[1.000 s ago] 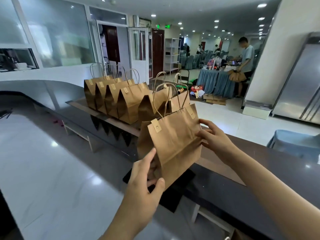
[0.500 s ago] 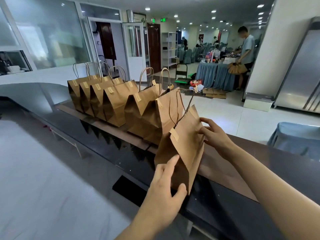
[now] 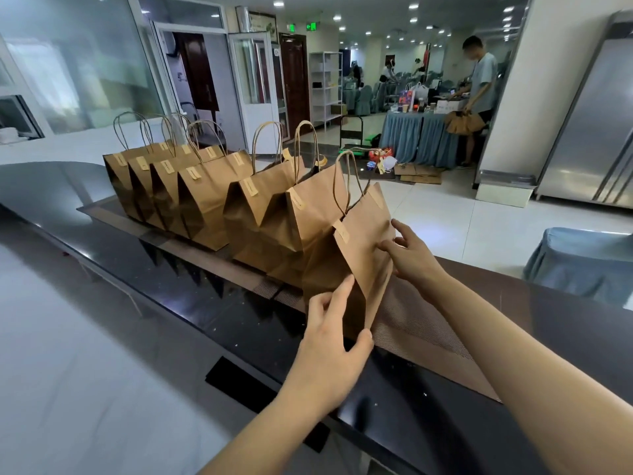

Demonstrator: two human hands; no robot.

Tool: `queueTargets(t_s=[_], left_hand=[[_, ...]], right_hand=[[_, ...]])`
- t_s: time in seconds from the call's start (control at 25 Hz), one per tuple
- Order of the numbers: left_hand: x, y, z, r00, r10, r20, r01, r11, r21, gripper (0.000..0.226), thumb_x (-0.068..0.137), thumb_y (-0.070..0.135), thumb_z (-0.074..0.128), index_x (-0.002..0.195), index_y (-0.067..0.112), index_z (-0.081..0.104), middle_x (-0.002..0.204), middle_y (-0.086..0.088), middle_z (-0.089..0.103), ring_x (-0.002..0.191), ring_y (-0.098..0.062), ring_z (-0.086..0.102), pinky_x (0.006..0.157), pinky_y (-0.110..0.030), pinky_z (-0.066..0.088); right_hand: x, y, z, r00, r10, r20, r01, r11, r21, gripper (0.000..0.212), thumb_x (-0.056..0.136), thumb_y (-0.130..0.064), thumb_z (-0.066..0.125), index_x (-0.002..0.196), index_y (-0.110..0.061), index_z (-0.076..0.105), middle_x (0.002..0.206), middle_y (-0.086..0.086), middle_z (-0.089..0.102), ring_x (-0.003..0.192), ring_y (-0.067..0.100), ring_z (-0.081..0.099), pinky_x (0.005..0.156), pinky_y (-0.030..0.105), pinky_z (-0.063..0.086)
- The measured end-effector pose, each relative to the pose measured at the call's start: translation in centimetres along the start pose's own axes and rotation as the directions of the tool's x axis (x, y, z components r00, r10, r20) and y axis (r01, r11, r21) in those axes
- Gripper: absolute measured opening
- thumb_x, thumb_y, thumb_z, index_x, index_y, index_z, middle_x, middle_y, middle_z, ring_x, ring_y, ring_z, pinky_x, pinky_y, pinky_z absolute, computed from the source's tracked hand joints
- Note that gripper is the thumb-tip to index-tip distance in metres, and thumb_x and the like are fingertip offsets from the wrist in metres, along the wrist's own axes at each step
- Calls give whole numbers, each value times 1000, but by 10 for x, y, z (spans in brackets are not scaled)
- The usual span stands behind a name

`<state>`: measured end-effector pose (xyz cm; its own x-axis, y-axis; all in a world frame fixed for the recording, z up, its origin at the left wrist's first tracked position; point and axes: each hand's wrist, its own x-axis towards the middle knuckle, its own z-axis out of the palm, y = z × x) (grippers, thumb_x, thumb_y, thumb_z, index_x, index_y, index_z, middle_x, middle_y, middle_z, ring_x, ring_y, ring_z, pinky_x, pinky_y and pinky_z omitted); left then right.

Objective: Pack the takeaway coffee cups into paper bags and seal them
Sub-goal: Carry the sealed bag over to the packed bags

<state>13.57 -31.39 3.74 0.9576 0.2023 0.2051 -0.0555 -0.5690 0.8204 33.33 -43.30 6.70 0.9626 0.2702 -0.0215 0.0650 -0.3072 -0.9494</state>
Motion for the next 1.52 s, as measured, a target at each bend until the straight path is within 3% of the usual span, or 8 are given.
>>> queueTargets(t_s=[0.16, 0.6, 0.8, 0.92, 1.12, 1.32, 1.44, 1.52], left_hand=[[31, -2, -1, 999, -44, 17, 44, 999, 8, 77, 96, 30, 61, 153, 52, 15, 142, 12, 28, 123, -8, 45, 99, -23, 40], [67, -11, 4, 998, -63, 24, 62, 997, 48, 76, 96, 26, 60, 156, 42, 18, 147, 5, 27, 128, -11, 40, 110, -35, 42], [63, -14, -1, 999, -31, 11, 30, 999, 43, 73, 96, 24, 62, 155, 42, 23, 146, 8, 31, 124, -6, 40, 109, -37, 45], [61, -11, -21, 999, 15, -44, -13, 999, 47, 69, 95, 23, 63, 152, 42, 28, 145, 7, 36, 127, -9, 44, 108, -40, 48], [77, 11, -74, 980, 134, -149, -114, 984, 137, 58, 96, 24, 63, 147, 33, 38, 139, 4, 44, 126, -13, 49, 104, -40, 52], [112, 28, -127, 911, 265, -315, -206, 956, 209, 52, 93, 24, 67, 140, 20, 46, 124, 3, 49, 115, -12, 47, 106, -40, 46], [138, 28, -147, 912, 252, -324, -181, 956, 232, 55, 94, 29, 67, 142, 13, 44, 122, 2, 47, 118, -14, 43, 111, -38, 37], [156, 24, -155, 949, 181, -257, -122, 966, 229, 65, 95, 37, 66, 148, 11, 38, 142, -6, 46, 134, -23, 40, 117, -42, 32]], right_hand=[[4, 15, 9, 1000, 11, 5, -11, 1000, -18, 63, 99, -38, 57, 156, -33, 32, 145, 7, 50, 130, 28, 52, 109, 53, 46], [24, 20, 11, 997, 41, 60, -39, 999, -32, 62, 105, -32, 44, 162, -34, 18, 153, 8, 46, 132, 27, 52, 112, 51, 44], [17, 21, 6, 998, 25, 53, -22, 998, -53, 63, 105, -30, 45, 162, -31, 18, 154, 7, 46, 132, 27, 51, 111, 52, 44], [13, 10, -5, 1000, 5, -1, -5, 997, -79, 60, 106, -32, 46, 160, -32, 20, 142, 4, 54, 125, 25, 55, 108, 52, 47], [4, -35, -22, 988, -107, -114, 94, 989, -117, 56, 107, -28, 46, 159, -29, 28, 138, 4, 55, 125, 25, 55, 111, 52, 45], [-4, -101, -27, 936, -282, -210, 222, 938, -267, 49, 104, -29, 47, 152, -27, 40, 131, 5, 59, 118, 25, 57, 106, 51, 48], [-8, -141, -26, 873, -405, -273, 296, 883, -363, 41, 106, -26, 47, 146, -19, 47, 109, 5, 63, 96, 18, 60, 91, 41, 52], [-7, -164, -22, 834, -462, -302, 324, 853, -410, 35, 106, -22, 46, 140, -13, 52, 104, 4, 63, 81, 6, 55, 73, 25, 50]])
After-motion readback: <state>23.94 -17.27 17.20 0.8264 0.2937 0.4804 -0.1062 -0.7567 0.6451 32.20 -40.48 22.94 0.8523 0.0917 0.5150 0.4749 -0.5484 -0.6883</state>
